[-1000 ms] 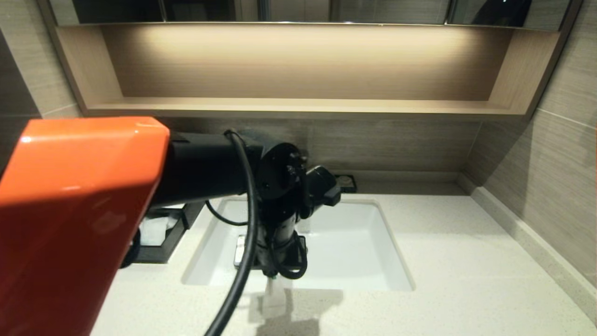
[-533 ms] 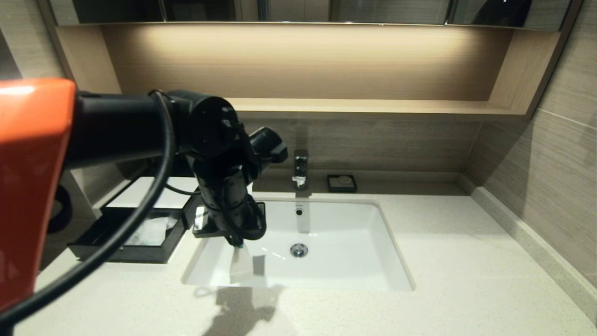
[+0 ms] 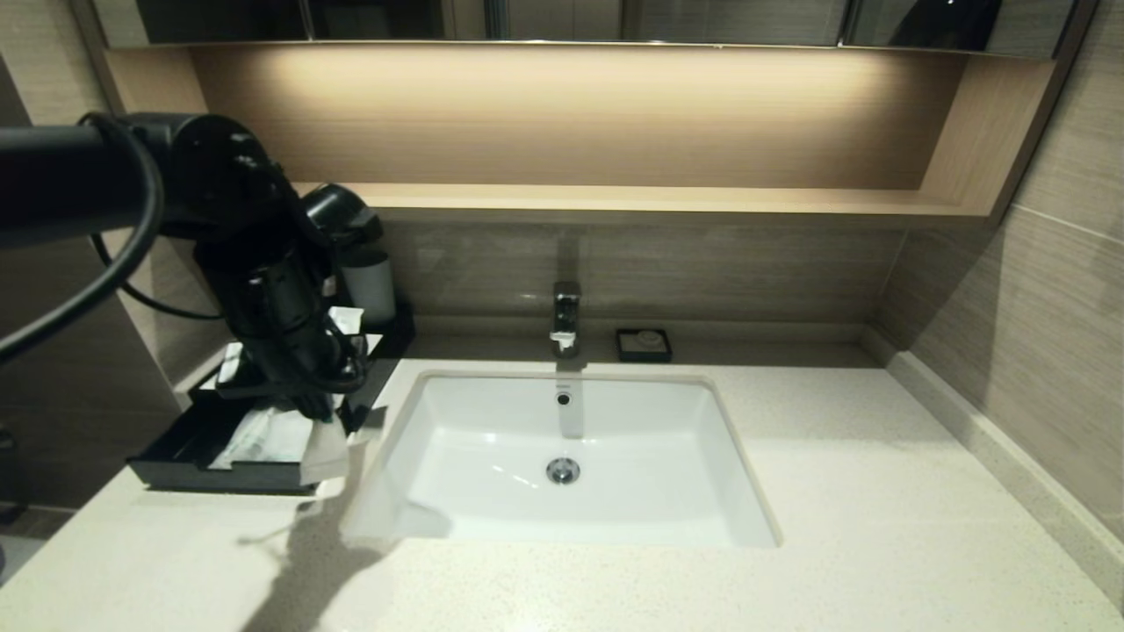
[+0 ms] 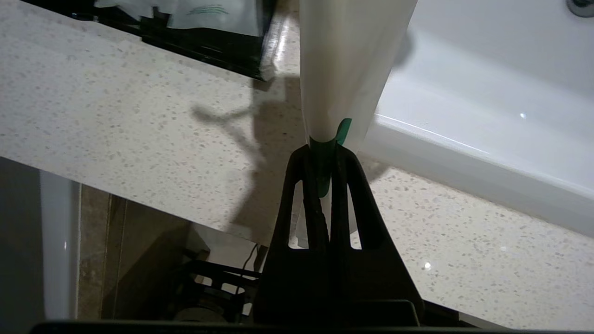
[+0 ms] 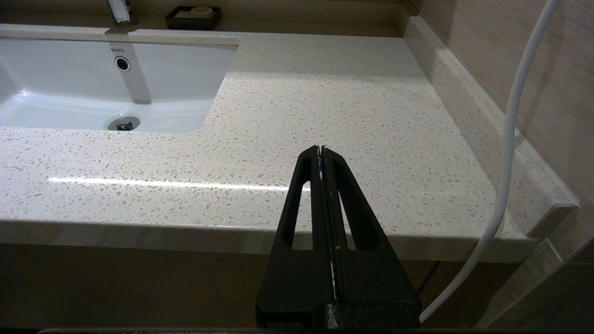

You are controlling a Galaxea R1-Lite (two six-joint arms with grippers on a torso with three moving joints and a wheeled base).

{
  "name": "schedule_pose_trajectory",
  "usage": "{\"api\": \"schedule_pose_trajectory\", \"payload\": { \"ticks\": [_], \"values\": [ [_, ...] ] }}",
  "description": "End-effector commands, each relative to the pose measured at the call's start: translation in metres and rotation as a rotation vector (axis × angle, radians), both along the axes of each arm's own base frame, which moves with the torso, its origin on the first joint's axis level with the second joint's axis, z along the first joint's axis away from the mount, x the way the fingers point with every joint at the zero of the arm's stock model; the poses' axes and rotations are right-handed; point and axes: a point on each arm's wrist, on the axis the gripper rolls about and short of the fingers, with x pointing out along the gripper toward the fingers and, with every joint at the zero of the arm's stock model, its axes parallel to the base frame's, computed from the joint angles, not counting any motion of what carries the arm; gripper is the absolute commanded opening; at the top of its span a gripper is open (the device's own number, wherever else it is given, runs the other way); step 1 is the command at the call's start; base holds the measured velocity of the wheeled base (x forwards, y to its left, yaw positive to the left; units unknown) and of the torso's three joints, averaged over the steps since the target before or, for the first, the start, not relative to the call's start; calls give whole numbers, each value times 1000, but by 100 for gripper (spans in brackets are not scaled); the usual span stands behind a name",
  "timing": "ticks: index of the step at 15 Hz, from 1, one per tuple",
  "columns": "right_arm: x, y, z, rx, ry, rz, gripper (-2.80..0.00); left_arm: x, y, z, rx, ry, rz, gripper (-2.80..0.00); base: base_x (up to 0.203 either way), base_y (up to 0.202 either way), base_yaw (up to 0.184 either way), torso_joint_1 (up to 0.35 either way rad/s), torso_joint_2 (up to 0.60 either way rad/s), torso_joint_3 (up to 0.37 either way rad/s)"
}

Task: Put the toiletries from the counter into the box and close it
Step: Place the bathroom toiletry into the drawer

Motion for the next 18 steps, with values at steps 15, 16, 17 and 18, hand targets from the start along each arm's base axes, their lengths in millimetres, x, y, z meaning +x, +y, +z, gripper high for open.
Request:
{"api": "schedule_pose_trajectory", "payload": {
  "ticks": [15, 16, 17, 18],
  "values": [
    [0, 0, 0, 0, 1, 0, -280, -36, 110, 23, 69, 208, -106, -280, 0, 0, 0, 0, 0, 0],
    [0, 0, 0, 0, 0, 0, -280, -37, 112, 22, 69, 226, -106, -280, 0, 0, 0, 0, 0, 0],
    [0, 0, 0, 0, 0, 0, -280, -38, 113, 21, 67, 248, -110, -280, 0, 0, 0, 0, 0, 0],
    [0, 0, 0, 0, 0, 0, -280, -38, 116, 19, 67, 271, -117, -280, 0, 0, 0, 0, 0, 0]
  ]
}}
